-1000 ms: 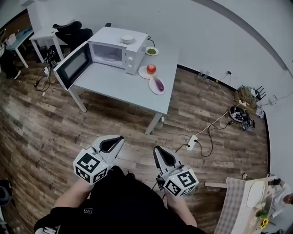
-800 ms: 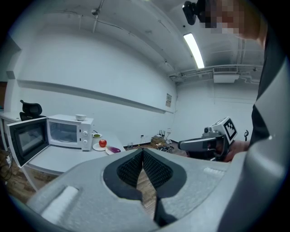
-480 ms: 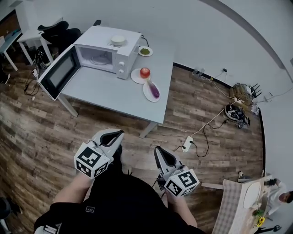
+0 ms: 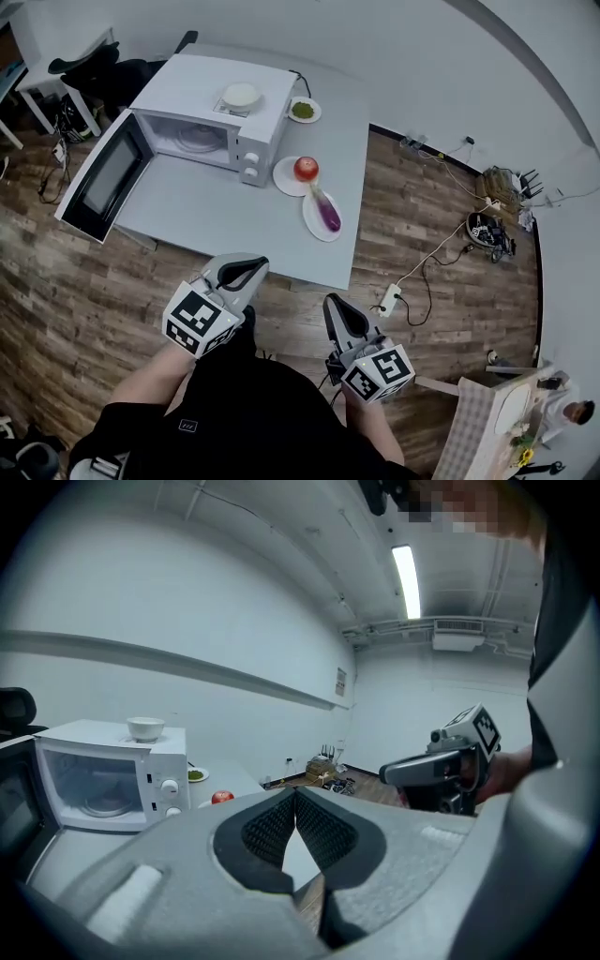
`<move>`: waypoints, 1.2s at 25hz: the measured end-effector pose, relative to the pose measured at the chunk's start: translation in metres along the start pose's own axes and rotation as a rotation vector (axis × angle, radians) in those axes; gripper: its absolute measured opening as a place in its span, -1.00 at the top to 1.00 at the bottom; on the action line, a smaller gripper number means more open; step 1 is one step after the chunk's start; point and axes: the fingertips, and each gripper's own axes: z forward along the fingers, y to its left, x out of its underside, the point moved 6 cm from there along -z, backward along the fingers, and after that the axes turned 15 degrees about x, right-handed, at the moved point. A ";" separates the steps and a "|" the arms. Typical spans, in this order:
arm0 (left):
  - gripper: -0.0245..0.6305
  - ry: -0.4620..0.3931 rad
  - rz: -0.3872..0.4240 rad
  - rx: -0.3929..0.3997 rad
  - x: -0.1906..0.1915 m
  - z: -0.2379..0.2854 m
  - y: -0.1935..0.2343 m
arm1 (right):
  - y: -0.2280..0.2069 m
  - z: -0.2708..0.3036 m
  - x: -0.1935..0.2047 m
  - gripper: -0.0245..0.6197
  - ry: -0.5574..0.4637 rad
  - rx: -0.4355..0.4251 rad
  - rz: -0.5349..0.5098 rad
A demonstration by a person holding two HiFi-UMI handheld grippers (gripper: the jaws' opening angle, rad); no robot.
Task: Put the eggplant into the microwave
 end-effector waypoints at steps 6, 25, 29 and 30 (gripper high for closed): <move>0.90 0.057 0.018 0.031 0.003 0.021 0.054 | -0.001 0.045 -0.005 0.87 0.000 0.029 0.031; 0.89 0.216 0.085 0.086 0.030 0.106 0.095 | -0.061 0.089 0.035 0.87 0.090 0.081 0.138; 0.89 0.262 0.100 0.102 0.041 0.127 0.104 | -0.075 0.099 0.044 0.87 0.103 0.068 0.150; 0.89 0.275 0.108 0.104 0.044 0.133 0.107 | -0.078 0.101 0.046 0.87 0.106 0.065 0.153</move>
